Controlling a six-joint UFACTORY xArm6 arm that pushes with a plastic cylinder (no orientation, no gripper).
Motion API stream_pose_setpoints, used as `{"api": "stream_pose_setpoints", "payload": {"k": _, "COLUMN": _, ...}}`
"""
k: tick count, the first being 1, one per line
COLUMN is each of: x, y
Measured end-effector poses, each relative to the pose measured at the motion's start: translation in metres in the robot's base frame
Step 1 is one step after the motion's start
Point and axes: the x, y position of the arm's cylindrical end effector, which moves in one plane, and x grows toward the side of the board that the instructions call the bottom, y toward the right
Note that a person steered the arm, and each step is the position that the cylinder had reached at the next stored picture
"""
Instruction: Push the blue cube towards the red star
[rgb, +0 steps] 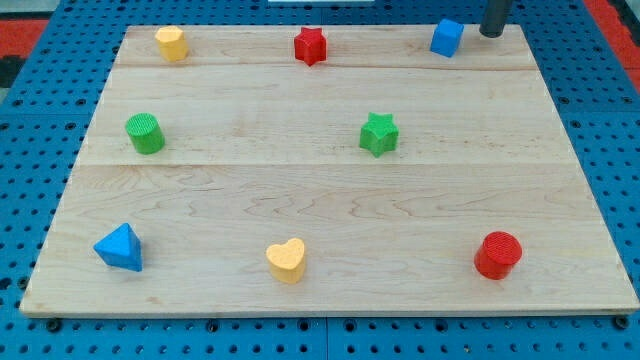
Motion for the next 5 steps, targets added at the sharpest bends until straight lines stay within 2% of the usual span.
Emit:
{"api": "stream_pose_setpoints", "payload": {"k": 1, "x": 0.001, "y": -0.006}}
{"api": "stream_pose_setpoints", "payload": {"k": 2, "x": 0.006, "y": -0.036}}
{"api": "stream_pose_setpoints", "payload": {"k": 5, "x": 0.009, "y": -0.246}}
